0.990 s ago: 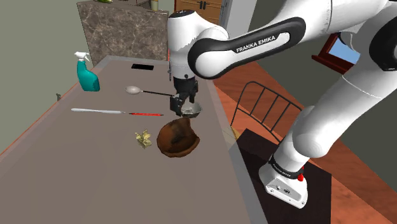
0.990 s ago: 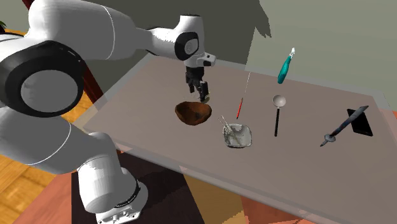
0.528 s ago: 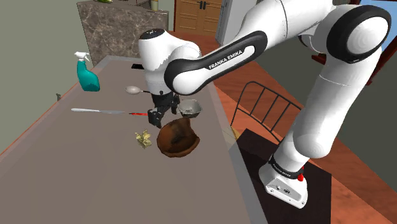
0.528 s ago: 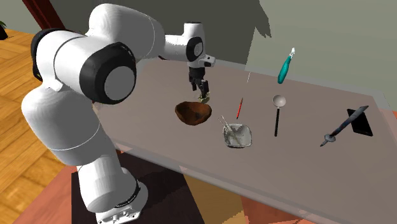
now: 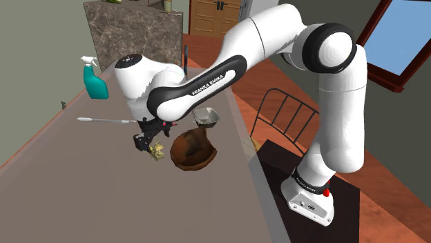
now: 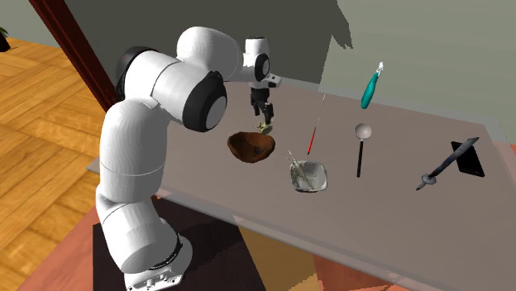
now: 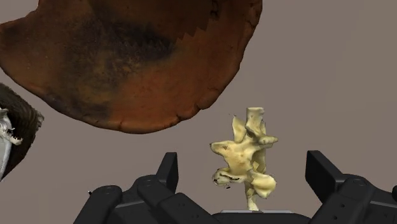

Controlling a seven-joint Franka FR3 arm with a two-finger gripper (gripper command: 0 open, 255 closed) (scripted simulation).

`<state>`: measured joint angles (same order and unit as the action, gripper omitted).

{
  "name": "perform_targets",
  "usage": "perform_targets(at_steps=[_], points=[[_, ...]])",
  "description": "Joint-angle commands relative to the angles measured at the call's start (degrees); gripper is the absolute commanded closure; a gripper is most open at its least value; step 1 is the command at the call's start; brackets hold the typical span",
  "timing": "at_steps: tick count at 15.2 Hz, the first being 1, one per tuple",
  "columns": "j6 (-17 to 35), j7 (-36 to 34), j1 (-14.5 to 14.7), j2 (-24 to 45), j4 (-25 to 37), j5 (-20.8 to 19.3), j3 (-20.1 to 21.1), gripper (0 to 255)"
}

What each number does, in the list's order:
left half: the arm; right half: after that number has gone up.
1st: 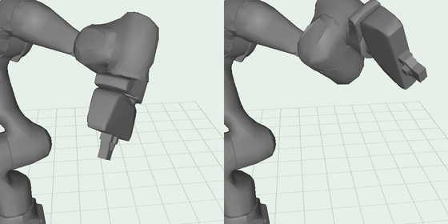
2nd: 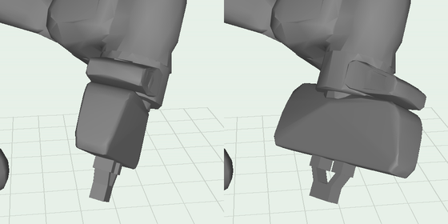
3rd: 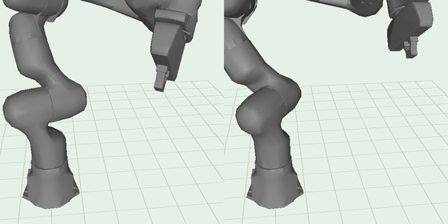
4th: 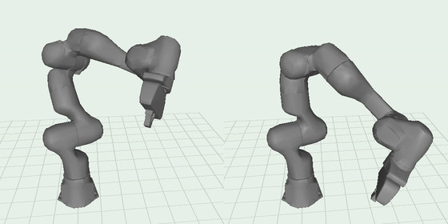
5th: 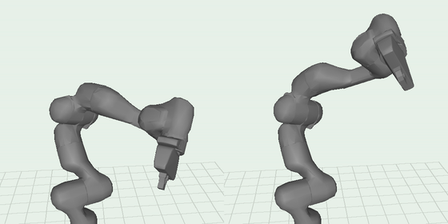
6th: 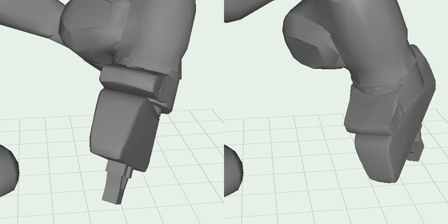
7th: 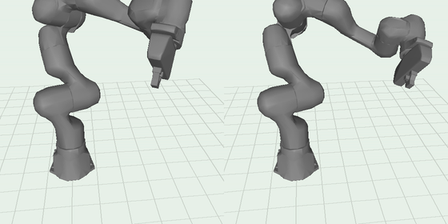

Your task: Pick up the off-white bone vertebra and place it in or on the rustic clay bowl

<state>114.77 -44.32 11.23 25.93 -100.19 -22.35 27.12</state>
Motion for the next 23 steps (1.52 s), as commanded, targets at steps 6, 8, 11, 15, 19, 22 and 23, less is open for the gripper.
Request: perform_targets(at_steps=[6,8,11,15,19,22,23], points=[[3.5,-1.3,0.4,3.2,-0.6,-2.0,-1.1,0],[4.4,-1.5,0.4,3.7,-1.1,-2.3,-1.4,0],[4.4,-1.5,0.4,3.7,-1.1,-2.3,-1.4,0],[4.4,-1.5,0.4,3.7,-1.1,-2.3,-1.4,0],[4.4,-1.5,0.4,3.7,-1.1,-2.3,-1.4,255],[4.4,-1.5,0.4,3.7,-1.1,-2.3,-1.4,255],[4.4,-1.5,0.4,3.7,-1.1,-2.3,-1.4,255]])
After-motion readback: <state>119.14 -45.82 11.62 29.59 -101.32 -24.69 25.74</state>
